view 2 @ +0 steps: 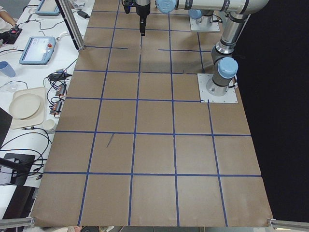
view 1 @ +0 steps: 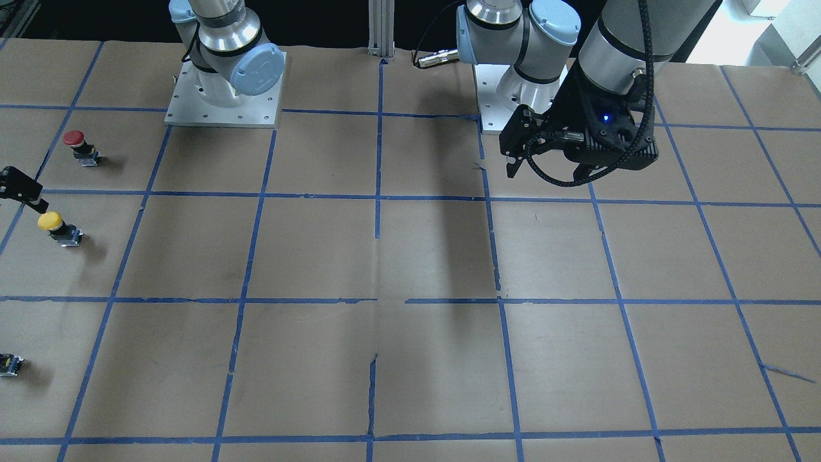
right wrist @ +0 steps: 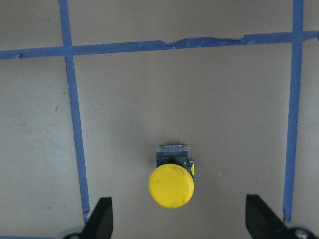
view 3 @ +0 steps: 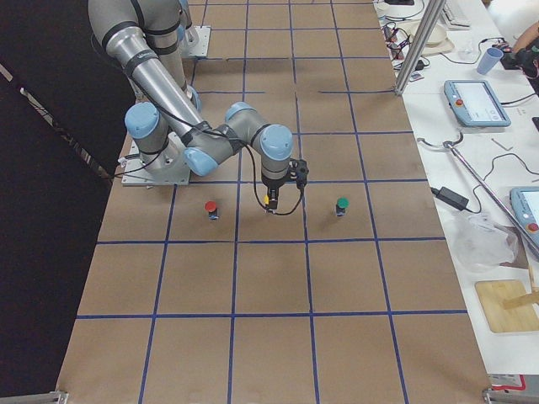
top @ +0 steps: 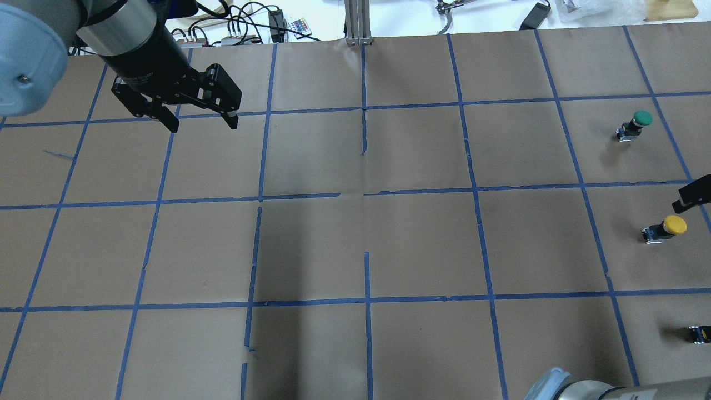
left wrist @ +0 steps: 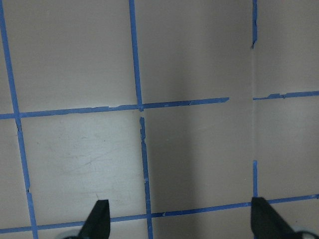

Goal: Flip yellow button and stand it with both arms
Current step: 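Open the right gripper and raise it away from the standing button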

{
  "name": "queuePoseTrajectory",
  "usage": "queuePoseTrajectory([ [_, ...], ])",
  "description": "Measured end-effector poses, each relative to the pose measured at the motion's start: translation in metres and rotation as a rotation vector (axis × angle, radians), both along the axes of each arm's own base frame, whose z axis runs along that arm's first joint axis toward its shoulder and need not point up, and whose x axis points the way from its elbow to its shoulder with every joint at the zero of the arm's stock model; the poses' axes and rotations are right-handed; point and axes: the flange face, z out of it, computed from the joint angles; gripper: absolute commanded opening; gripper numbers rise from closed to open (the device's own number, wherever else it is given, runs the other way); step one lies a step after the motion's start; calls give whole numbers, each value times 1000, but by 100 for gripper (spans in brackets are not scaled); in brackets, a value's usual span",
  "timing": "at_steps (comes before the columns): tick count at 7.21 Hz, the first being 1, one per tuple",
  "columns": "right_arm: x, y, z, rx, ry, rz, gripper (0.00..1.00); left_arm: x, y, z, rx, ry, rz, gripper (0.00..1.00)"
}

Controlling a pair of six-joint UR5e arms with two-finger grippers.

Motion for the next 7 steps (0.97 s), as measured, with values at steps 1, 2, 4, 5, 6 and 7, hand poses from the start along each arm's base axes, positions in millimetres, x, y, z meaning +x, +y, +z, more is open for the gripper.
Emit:
queuePoseTrajectory([
  [1, 15, -18, 28, 23, 14, -5, 100, 1, 0, 0, -1, 0, 2, 99],
  [2, 43, -36, 66, 46, 33, -9, 100, 1, 0, 1, -1, 1, 2, 99],
  [4, 141, -54, 133, 54, 63, -45, 100, 1, 0, 1, -2, 1, 2, 99],
  [5, 204, -50, 156, 41, 78, -41, 100, 1, 0, 1, -2, 1, 2, 99],
  [6, 262, -39, 171, 30, 83, -8, 100, 1, -1, 1, -3, 1, 2, 99],
  [7, 310, -27, 180, 21, 84, 32, 100, 1, -1, 1, -3, 2, 2, 99],
])
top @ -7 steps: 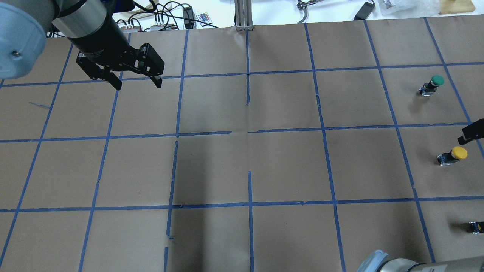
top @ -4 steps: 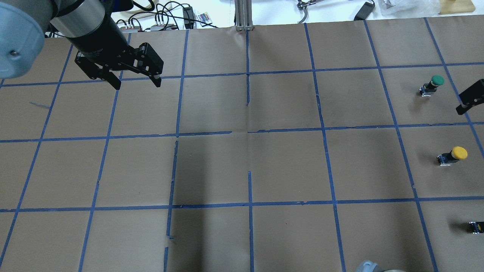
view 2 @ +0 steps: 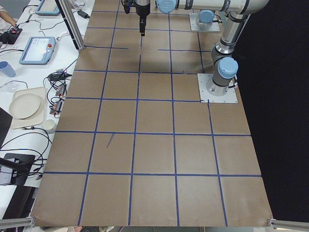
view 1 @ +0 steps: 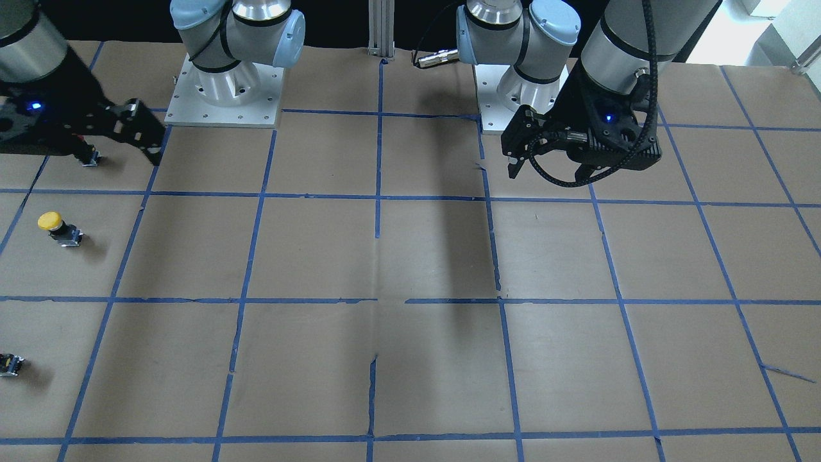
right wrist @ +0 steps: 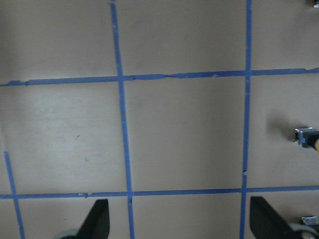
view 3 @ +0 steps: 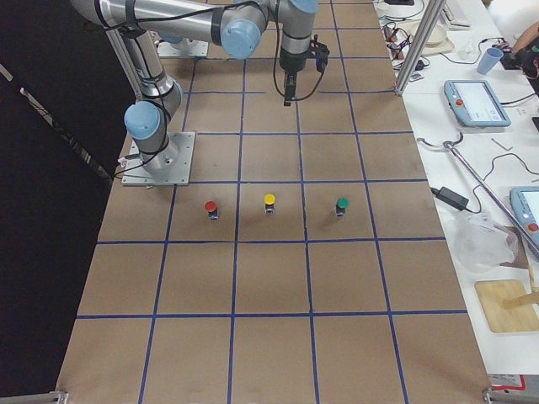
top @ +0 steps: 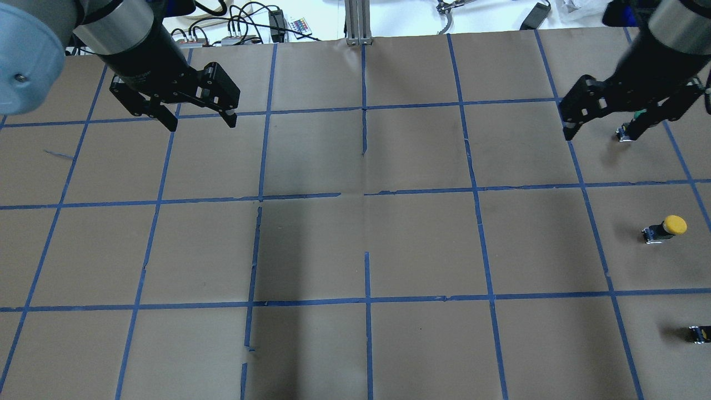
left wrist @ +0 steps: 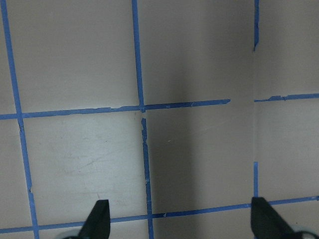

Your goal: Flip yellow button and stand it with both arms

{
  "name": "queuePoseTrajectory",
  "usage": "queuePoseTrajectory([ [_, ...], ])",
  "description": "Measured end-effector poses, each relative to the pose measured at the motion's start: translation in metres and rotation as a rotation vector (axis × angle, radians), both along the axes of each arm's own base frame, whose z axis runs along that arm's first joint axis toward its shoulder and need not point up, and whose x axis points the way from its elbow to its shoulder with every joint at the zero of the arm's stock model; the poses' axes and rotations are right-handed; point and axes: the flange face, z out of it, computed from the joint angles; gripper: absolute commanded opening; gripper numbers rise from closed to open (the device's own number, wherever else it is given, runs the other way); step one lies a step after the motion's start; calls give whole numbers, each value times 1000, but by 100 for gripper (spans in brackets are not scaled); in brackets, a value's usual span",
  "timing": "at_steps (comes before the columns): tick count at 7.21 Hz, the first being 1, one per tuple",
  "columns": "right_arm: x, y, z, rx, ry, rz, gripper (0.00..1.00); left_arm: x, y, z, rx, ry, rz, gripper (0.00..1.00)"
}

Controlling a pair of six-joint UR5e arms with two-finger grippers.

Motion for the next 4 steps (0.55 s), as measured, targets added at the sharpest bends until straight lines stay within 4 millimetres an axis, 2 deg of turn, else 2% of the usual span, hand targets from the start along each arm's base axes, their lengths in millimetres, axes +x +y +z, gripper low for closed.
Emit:
queuePoseTrajectory([
  [1, 38, 11, 5, -6, -1, 18, 100, 0, 0, 0, 0, 0, 0, 99],
  [2, 63, 18, 6, -5, 2, 9, 100, 0, 0, 0, 0, -1, 0, 99],
  [4, 76, 22, 6, -2, 9, 3, 100, -1, 0, 0, -1, -1, -2, 99],
])
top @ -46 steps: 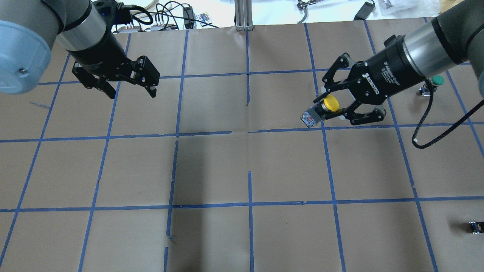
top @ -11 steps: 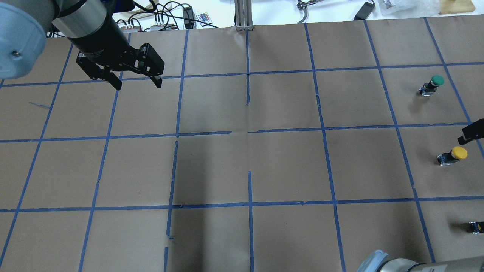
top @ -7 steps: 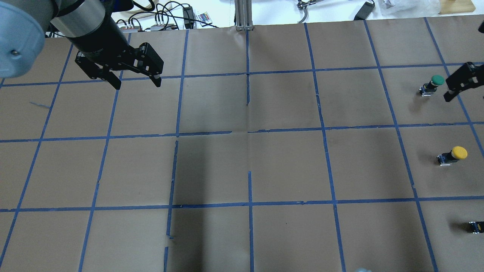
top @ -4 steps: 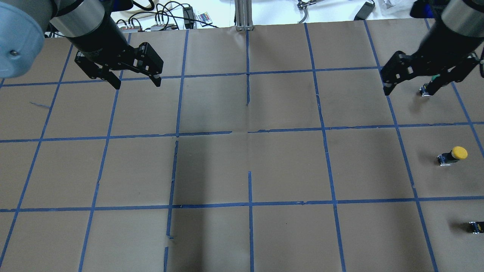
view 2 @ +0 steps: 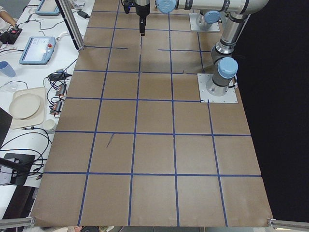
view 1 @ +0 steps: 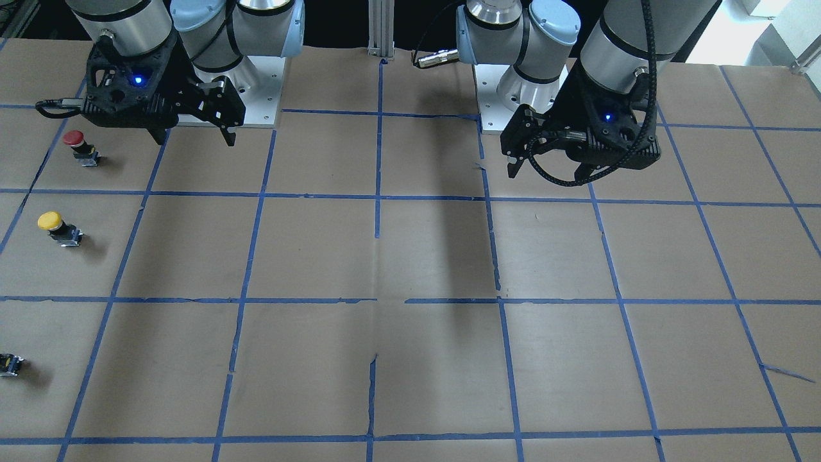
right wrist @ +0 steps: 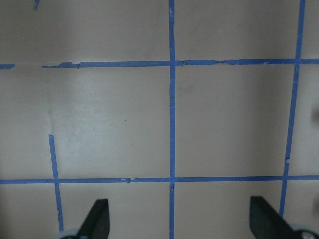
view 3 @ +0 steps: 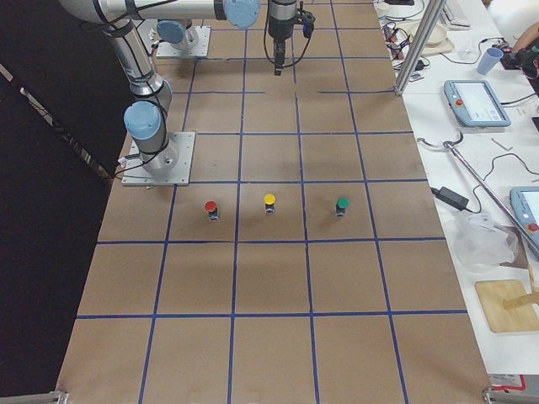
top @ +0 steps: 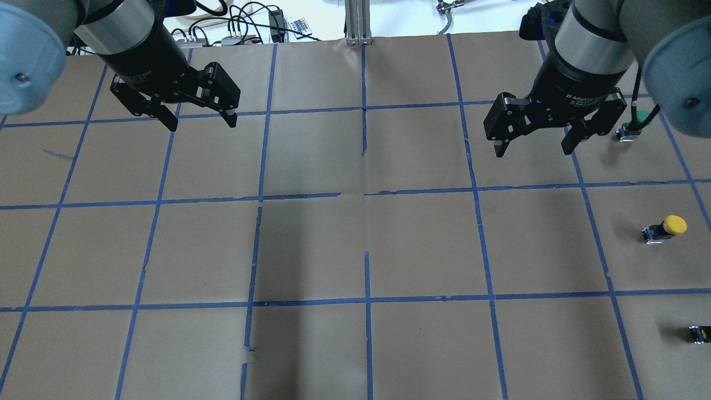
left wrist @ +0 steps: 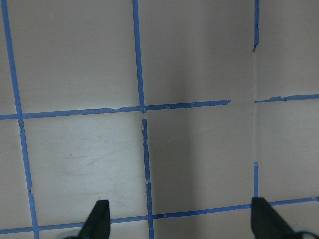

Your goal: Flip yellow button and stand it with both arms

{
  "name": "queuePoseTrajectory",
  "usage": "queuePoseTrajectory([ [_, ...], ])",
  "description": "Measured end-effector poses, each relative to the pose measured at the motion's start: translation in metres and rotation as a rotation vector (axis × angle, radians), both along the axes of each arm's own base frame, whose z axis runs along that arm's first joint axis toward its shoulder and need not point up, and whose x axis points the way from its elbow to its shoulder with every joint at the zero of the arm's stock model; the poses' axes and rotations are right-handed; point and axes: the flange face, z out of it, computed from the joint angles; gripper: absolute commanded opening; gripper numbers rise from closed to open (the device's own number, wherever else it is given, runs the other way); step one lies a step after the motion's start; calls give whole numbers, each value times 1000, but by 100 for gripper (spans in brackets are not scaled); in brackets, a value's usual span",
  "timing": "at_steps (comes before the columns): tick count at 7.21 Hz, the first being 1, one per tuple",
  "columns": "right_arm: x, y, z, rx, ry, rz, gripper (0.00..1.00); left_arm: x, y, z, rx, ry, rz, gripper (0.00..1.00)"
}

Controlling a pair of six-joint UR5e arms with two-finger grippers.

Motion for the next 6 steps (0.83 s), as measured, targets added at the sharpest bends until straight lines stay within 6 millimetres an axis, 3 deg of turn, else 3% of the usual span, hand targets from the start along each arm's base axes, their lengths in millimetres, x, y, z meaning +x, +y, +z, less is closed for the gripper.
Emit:
queuePoseTrajectory([
  [6, -4, -2, -5, 12, 5, -9, 100, -1, 0, 0, -4, -15, -22, 99],
])
